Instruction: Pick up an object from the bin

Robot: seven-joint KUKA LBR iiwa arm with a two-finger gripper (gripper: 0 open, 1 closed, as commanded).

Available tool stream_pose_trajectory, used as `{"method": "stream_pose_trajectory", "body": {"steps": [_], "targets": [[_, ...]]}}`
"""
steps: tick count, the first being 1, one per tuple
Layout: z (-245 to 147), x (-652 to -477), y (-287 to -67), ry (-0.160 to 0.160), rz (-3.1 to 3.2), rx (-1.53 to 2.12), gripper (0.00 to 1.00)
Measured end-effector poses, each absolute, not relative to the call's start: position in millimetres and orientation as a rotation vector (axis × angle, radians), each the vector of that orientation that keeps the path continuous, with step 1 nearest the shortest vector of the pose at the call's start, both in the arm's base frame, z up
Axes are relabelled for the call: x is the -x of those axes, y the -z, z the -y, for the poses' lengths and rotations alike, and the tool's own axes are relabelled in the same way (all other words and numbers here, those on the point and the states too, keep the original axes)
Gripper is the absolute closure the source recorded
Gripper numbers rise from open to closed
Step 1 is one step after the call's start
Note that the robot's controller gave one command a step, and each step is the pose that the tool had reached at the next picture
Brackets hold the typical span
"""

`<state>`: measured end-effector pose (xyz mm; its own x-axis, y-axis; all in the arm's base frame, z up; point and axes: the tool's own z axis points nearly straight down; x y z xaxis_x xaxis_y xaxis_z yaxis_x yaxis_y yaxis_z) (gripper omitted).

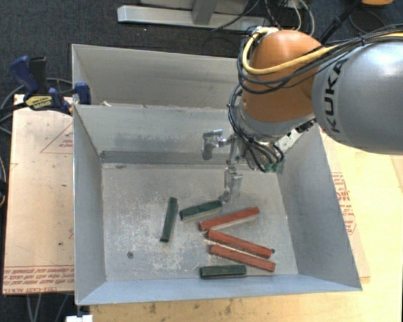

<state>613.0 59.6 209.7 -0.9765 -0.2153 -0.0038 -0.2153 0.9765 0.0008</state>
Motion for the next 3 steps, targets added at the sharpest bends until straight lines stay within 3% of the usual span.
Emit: {"method": "stream_pose_trajectory", "body": {"steps": [1, 2, 3], "targets": [[-12.2, -537.6, -68.1, -0.003, -3.096, 0.549, 0.00], [-13.0, -541.4, -72.5, -0.001, -3.085, 0.548, 1.00], [-10.2, -547.2, -205.4, 0.002, -3.070, 0.613, 1.00]]}}
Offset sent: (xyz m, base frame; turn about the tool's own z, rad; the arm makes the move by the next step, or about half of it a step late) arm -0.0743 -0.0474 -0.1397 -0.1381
